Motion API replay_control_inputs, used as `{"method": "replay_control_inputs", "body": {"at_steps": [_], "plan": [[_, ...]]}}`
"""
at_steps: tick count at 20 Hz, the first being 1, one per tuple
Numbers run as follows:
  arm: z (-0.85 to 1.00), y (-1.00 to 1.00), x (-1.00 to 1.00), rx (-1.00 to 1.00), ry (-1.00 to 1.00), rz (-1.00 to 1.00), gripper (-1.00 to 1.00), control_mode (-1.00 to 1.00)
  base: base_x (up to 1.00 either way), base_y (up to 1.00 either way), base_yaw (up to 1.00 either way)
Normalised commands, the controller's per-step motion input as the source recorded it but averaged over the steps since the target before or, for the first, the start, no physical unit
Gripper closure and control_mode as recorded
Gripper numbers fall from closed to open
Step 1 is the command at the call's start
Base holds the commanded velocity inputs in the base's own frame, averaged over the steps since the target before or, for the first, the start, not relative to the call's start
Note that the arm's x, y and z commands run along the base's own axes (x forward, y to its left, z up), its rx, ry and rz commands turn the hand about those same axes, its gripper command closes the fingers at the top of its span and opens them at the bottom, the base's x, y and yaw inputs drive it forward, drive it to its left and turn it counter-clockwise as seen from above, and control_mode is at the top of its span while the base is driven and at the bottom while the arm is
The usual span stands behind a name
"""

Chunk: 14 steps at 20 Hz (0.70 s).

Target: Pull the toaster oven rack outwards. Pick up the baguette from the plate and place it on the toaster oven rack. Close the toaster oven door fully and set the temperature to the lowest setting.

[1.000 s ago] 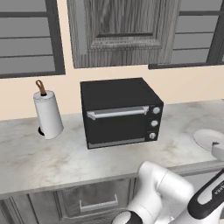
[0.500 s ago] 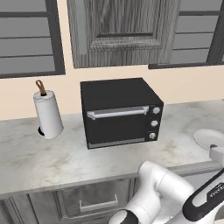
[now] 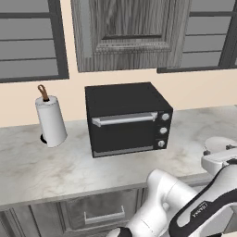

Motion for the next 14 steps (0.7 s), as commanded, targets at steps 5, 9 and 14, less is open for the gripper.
{"method": "replay_control_inputs", "body": {"at_steps": [5,9,14], "plan": [[0.24,0.34,0.67,0.23,0.00,-0.03,-1.00,-1.00,0.00,0.00,0.00],[0.07,0.36,0.71,0.23,0.00,-0.02,-1.00,-1.00,0.00,0.00,0.00],[0.00,0.45,0.63,0.20,-0.02,-0.05,-1.00,-1.00,0.00,0.00,0.00]]}}
